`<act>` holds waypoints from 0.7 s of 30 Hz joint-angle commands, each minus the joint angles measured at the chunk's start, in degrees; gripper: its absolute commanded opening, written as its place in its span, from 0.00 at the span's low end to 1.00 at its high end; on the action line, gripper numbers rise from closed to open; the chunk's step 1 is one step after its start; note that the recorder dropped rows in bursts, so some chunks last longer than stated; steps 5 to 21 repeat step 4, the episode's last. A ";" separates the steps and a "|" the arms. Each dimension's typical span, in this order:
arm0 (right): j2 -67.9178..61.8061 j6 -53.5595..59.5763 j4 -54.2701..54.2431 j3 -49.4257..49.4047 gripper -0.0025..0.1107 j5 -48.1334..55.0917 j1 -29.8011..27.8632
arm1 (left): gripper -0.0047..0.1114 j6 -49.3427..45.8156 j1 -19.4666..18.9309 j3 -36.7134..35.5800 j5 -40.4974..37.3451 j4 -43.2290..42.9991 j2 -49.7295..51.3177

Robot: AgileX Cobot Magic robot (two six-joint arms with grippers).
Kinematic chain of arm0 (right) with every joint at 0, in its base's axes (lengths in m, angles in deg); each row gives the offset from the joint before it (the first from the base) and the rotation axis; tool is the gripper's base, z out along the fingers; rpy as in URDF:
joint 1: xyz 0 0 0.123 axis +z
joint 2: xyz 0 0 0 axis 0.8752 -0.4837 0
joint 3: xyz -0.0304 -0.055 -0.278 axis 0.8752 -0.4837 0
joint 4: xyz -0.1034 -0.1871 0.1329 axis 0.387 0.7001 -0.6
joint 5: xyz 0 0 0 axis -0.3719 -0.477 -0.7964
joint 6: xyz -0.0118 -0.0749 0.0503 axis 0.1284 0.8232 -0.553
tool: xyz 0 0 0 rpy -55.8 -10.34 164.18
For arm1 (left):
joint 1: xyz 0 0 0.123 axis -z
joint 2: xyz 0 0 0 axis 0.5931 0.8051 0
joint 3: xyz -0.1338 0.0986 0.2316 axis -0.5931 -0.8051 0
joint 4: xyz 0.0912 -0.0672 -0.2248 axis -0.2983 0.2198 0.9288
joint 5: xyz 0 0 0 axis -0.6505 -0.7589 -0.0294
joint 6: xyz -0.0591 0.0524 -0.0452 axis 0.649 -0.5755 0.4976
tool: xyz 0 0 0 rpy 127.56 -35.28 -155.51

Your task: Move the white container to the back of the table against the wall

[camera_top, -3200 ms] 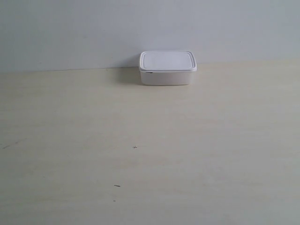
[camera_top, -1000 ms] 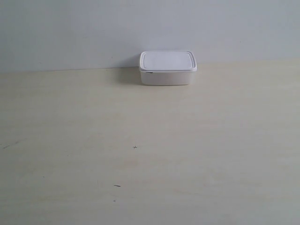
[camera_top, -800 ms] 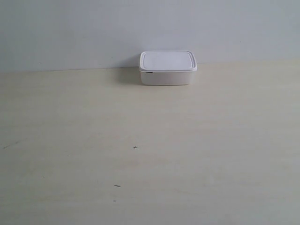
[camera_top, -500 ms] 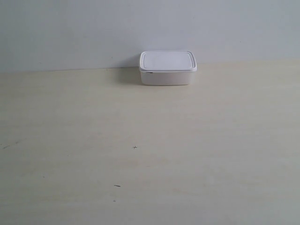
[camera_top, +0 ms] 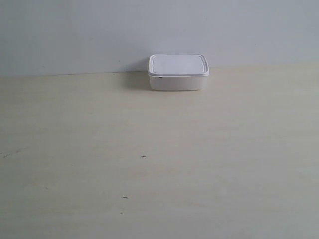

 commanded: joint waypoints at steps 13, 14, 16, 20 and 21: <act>0.31 -0.07 -0.02 -0.19 0.02 -0.23 -0.33 | 0.04 -0.01 -0.07 -0.01 0.72 0.42 -0.37; 0.31 -0.07 -0.02 -0.19 0.02 -0.23 -0.33 | 0.04 -0.01 -0.07 -0.01 0.72 0.42 -0.37; 0.31 -0.07 -0.02 -0.19 0.02 -0.23 -0.33 | 0.04 -0.01 -0.07 -0.01 0.72 0.42 -0.37; 0.31 -0.07 -0.02 -0.19 0.02 -0.23 -0.33 | 0.04 -0.01 -0.07 -0.01 0.72 0.42 -0.37; 0.31 -0.07 -0.02 -0.19 0.02 -0.23 -0.33 | 0.04 -0.01 -0.07 -0.01 0.72 0.42 -0.37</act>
